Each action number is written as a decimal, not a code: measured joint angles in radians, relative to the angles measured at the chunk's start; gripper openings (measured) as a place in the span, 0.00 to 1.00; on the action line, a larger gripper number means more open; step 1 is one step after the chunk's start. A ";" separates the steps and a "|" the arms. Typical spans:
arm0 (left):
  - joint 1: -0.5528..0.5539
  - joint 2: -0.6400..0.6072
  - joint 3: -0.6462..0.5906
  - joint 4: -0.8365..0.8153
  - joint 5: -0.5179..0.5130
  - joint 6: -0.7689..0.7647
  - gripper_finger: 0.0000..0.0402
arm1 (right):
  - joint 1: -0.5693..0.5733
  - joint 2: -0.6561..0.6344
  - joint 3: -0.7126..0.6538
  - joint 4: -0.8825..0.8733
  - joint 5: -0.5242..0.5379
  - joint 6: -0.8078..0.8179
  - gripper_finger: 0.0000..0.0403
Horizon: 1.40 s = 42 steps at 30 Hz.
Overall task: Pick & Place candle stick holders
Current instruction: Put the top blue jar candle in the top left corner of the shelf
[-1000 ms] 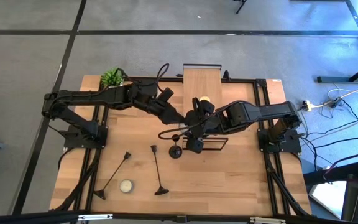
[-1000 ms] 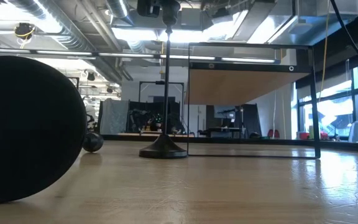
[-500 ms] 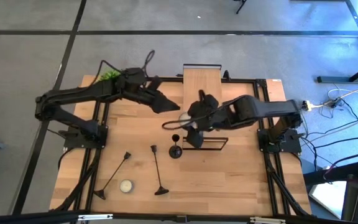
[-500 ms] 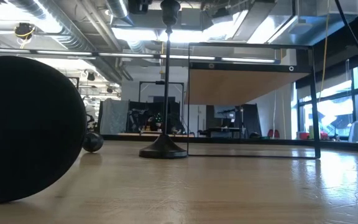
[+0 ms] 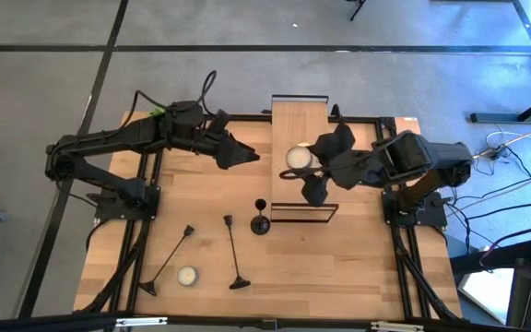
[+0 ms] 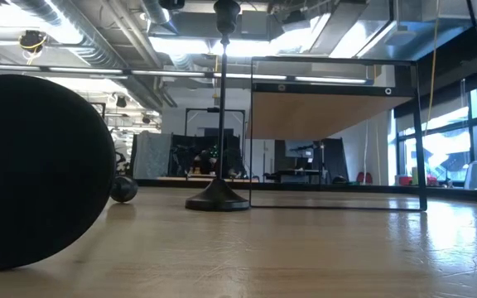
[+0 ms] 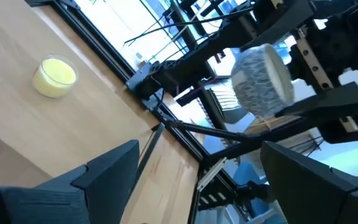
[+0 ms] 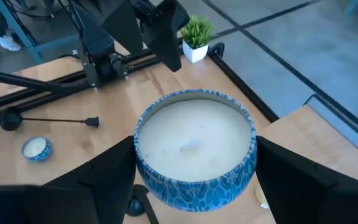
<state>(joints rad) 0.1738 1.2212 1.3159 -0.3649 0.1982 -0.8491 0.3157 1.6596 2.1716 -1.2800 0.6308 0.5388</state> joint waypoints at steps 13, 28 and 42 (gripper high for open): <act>-0.028 0.008 0.000 -0.002 -0.054 0.001 0.83 | 0.087 0.008 0.000 -0.095 0.066 0.104 0.72; -0.061 0.009 0.000 -0.002 -0.069 -0.001 0.83 | 0.243 0.024 0.000 -0.074 0.084 0.266 0.72; -0.117 0.009 0.000 -0.006 -0.145 -0.001 0.83 | 0.172 0.145 0.000 0.111 0.052 0.064 0.72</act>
<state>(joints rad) 0.0566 1.2304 1.3155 -0.3710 0.0536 -0.8505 0.4881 1.8042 2.1712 -1.1695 0.6829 0.6026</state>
